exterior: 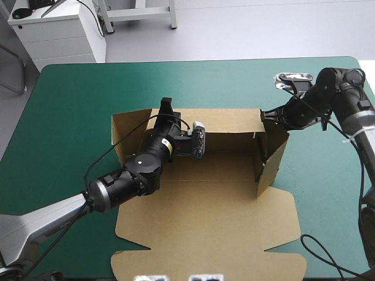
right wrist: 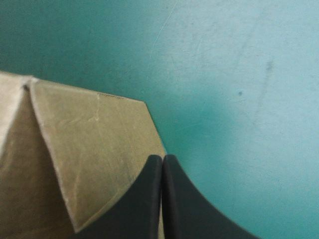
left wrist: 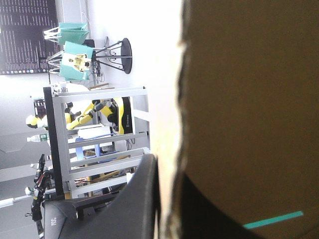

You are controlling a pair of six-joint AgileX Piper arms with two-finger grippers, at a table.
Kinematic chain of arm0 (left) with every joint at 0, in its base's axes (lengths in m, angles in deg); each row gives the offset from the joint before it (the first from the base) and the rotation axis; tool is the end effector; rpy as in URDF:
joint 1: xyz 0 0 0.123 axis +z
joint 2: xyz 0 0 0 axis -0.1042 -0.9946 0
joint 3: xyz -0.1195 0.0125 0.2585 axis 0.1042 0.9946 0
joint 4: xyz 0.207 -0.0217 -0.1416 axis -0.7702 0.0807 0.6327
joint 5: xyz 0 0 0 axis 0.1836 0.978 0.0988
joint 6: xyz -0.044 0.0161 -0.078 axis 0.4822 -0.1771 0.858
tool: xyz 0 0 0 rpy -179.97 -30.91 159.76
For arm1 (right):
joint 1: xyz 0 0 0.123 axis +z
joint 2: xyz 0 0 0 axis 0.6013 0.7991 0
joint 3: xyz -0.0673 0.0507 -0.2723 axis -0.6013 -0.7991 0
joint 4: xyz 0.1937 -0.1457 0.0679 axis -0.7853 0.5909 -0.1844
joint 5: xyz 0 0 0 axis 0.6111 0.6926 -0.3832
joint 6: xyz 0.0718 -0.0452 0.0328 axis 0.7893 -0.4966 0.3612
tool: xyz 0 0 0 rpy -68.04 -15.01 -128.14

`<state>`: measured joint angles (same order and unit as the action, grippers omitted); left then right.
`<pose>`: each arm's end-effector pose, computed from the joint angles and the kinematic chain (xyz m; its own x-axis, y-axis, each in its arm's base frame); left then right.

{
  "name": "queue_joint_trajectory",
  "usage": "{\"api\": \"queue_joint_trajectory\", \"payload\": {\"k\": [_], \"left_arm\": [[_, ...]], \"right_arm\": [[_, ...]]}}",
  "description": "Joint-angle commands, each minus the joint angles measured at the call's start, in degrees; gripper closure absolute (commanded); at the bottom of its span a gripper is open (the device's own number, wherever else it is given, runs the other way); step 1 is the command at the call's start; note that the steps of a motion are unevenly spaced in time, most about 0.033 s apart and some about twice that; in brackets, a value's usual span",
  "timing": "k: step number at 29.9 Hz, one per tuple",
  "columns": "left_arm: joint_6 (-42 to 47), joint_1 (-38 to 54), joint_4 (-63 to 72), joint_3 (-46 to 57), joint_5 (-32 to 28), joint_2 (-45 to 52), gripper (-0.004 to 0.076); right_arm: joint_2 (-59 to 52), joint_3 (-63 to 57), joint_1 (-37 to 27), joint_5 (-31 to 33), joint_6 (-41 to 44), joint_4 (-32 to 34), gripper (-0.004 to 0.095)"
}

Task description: Fold the box

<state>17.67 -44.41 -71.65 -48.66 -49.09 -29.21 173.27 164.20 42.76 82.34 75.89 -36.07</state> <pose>0.2494 -0.2274 0.3082 0.2477 0.9656 -0.0791 0.3899 -0.0246 0.9205 0.3302 0.0532 0.3493 -0.9223 -0.1211 -0.3669 -0.2016 0.9609 0.1898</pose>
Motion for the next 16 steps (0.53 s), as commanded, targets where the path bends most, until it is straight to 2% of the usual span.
{"api": "queue_joint_trajectory", "payload": {"k": [1,3,8,13,16], "left_arm": [[1.6,-0.1,-0.9,-1.6,0.8,1.6,0.0731],[2.4,-0.1,-0.9,-1.6,0.8,1.6,0.0731],[3.1,-0.1,-0.9,-1.6,1.2,1.6,0.0731],[3.1,-0.1,-0.9,-1.6,1.0,1.6,0.0731],[3.1,-0.1,-0.9,-1.6,0.9,1.6,0.0731]], "right_arm": [[-3.3,-1.2,0.2,0.3,-2.8,-4.1,0.0922],[-4.1,-3.6,0.2,-2.2,-4.0,-6.2,0.0922],[-9.6,-13.6,0.2,-13.6,-7.5,-11.2,0.0922],[-17.0,-25.8,0.2,-25.8,-17.2,-15.7,0.0922],[-21.5,-33.0,0.2,-33.6,-25.8,-21.0,0.0922]]}}
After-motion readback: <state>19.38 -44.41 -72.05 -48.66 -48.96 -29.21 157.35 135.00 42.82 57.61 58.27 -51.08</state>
